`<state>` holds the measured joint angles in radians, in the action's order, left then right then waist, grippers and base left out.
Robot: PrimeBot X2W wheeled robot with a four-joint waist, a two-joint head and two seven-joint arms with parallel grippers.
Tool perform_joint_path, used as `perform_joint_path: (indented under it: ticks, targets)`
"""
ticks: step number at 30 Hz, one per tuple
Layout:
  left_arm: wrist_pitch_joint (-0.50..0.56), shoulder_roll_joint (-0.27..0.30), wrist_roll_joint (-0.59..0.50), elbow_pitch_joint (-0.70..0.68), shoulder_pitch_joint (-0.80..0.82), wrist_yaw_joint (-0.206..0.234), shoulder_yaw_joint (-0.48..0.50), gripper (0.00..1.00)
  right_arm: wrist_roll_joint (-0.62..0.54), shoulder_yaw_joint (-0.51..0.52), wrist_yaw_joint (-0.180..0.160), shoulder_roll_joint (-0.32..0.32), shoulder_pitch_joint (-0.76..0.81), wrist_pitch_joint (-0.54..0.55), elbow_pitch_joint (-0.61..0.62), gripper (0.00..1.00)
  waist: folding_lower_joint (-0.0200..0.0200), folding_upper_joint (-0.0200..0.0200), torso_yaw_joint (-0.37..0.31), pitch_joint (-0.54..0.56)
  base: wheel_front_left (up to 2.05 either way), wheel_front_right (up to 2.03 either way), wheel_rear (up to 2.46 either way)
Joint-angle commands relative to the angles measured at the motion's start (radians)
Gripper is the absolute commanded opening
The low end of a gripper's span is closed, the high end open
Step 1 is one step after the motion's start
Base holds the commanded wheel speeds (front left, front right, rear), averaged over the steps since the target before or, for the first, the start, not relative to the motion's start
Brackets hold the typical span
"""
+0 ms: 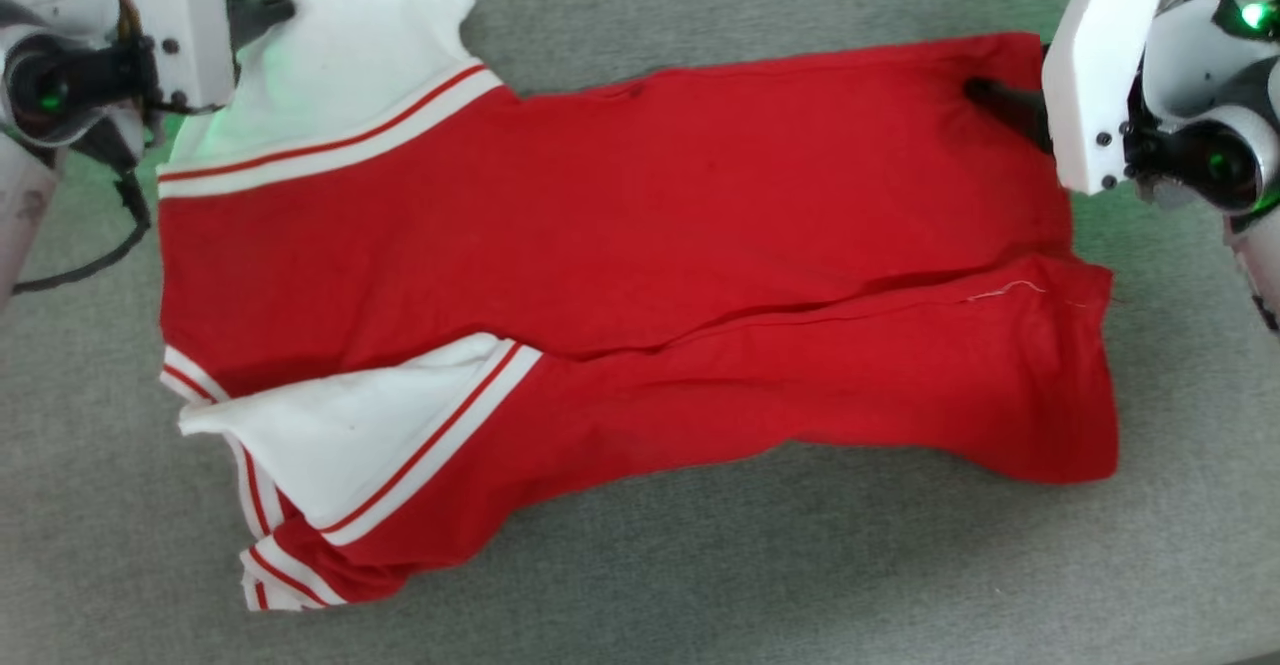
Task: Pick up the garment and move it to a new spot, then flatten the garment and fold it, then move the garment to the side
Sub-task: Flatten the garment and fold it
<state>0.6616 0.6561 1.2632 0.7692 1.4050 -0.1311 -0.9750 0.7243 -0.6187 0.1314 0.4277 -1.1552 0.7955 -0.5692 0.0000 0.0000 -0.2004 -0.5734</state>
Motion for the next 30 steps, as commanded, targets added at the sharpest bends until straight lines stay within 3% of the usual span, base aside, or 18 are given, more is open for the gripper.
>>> perform_joint_path:
  ticks: [1, 3, 4, 5, 6, 12, 18, 22, 30]
  targets:
    - [0.006, -0.008, 0.003, 0.006, -0.023, 0.002, -0.017, 0.00, 0.009, -0.011, -0.002, 0.000, -0.004, 0.007, -0.009, 1.00, 0.0000, 0.0000, 0.015, -0.013, 0.00, 0.00, 0.00]
    - [0.001, -0.010, 0.008, -0.001, -0.018, 0.002, -0.030, 0.00, 0.052, -0.022, -0.002, -0.018, 0.006, 0.011, -0.039, 1.00, 0.0000, 0.0000, 0.017, -0.015, 0.00, 0.00, 0.00]
    - [-0.002, -0.011, 0.009, -0.003, -0.017, 0.002, -0.036, 0.00, 0.065, -0.037, -0.001, -0.022, 0.006, 0.015, -0.046, 0.82, 0.0000, 0.0000, 0.017, -0.016, 0.00, 0.00, 0.00]
    - [-0.007, -0.011, 0.008, -0.008, -0.016, 0.002, -0.043, 0.00, 0.077, -0.060, -0.001, -0.024, 0.011, 0.026, -0.046, 0.31, 0.0000, 0.0000, 0.016, -0.015, 0.00, 0.00, 0.00]
    - [-0.013, -0.010, 0.012, -0.010, -0.015, 0.002, -0.048, 0.00, 0.092, -0.075, -0.001, -0.021, 0.015, 0.026, -0.044, 0.00, 0.0000, 0.0000, 0.015, -0.014, 0.00, 0.00, 0.00]
    - [-0.101, -0.022, 0.030, -0.054, -0.005, 0.002, -0.060, 0.00, 0.127, -0.090, -0.001, 0.027, -0.009, -0.138, -0.026, 0.00, 0.0000, 0.0000, 0.036, 0.027, 0.00, 0.00, 0.00]
    - [-0.235, -0.019, 0.044, -0.152, -0.038, 0.002, -0.096, 0.00, 0.180, -0.135, -0.002, 0.094, 0.040, -0.245, -0.001, 0.00, 0.0000, 0.0000, 0.110, 0.137, 0.00, 0.00, 0.00]
    - [-0.317, 0.009, 0.078, -0.261, -0.091, 0.002, -0.123, 0.00, 0.211, -0.166, -0.002, 0.146, 0.103, -0.302, 0.036, 0.00, 0.0000, 0.0000, 0.160, 0.221, 0.00, 0.00, 0.00]
    - [-0.507, 0.144, 0.114, -0.527, -0.260, 0.002, -0.186, 0.00, 0.263, -0.169, -0.002, 0.287, 0.258, -0.399, 0.170, 0.00, 0.0000, 0.0000, 0.231, 0.331, 0.00, 0.00, 0.00]
